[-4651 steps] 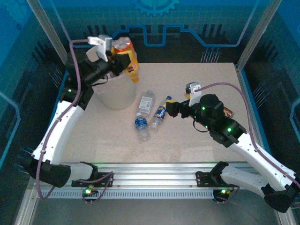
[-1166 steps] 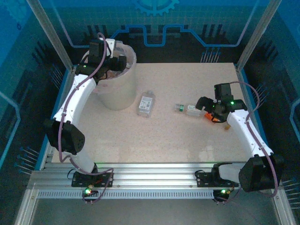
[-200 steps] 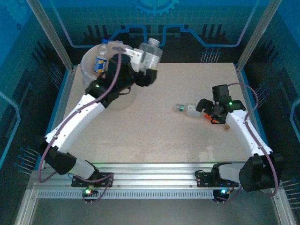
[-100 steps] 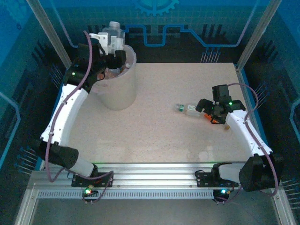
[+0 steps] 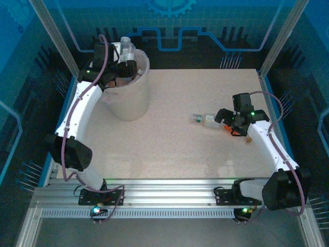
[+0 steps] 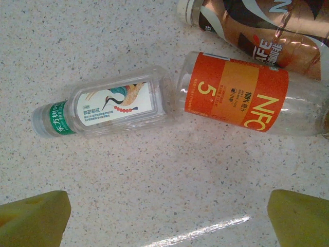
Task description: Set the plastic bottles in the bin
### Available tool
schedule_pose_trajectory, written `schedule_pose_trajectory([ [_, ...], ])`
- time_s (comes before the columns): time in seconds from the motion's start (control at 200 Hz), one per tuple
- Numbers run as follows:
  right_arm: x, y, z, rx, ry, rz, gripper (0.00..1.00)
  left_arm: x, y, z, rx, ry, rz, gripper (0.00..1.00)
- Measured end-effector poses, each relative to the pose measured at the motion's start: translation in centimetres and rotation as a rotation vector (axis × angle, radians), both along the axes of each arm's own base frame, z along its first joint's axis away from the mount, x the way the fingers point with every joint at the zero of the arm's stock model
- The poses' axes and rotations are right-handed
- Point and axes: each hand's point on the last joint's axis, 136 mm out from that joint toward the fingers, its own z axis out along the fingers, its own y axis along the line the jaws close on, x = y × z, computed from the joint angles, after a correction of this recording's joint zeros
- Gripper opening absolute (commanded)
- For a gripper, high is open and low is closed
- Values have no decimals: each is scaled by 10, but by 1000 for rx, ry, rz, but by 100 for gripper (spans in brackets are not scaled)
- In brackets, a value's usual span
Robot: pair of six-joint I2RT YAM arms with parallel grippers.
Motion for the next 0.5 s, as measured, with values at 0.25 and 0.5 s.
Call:
schedule_pose_trajectory([
  [0.25,0,1,0,3,1,1,100,7,2,-11,-7,23,13,80],
  [0.5,0,2,-1,3,3,6,100,17,-2,-28,-29,63,-2,99],
])
